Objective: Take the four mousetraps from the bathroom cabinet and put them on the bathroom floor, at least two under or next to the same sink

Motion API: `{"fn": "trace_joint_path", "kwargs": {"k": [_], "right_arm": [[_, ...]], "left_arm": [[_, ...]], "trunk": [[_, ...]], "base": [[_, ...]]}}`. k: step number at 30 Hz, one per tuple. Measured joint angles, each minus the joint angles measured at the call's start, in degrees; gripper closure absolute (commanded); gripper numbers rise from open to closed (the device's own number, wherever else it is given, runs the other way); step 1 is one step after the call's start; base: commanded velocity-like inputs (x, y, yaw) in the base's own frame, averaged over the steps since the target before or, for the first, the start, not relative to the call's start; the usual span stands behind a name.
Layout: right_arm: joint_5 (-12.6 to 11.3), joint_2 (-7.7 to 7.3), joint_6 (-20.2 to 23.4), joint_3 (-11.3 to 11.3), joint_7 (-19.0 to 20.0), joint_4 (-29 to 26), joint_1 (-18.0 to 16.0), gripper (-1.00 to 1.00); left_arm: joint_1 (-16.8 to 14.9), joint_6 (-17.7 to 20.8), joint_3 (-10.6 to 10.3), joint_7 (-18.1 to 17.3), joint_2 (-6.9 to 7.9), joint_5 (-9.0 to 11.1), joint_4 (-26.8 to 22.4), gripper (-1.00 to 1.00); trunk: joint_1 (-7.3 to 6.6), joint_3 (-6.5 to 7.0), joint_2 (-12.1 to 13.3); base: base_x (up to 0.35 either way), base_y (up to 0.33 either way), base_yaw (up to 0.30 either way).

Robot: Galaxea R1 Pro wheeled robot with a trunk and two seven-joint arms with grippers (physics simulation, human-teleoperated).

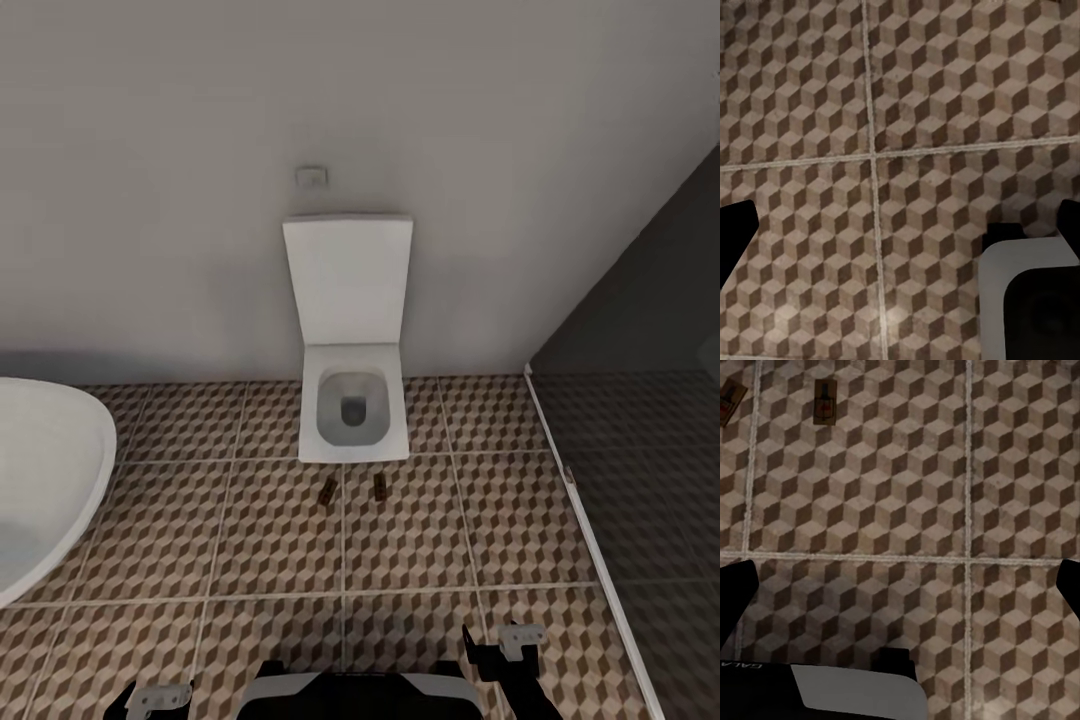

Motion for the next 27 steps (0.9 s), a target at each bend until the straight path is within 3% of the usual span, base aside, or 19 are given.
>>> {"fn": "trace_joint_path", "kwargs": {"k": [27], "right_arm": [[0.0,0.0,0.1,0.0,0.0,0.0,0.0,-1.0]], "left_arm": [[0.0,0.1,0.0,0.0,-0.68,0.0,0.1,-1.0]], "trunk": [[0.0,2.43,0.0]], "base": [[0.0,0.0,0.0]]}}
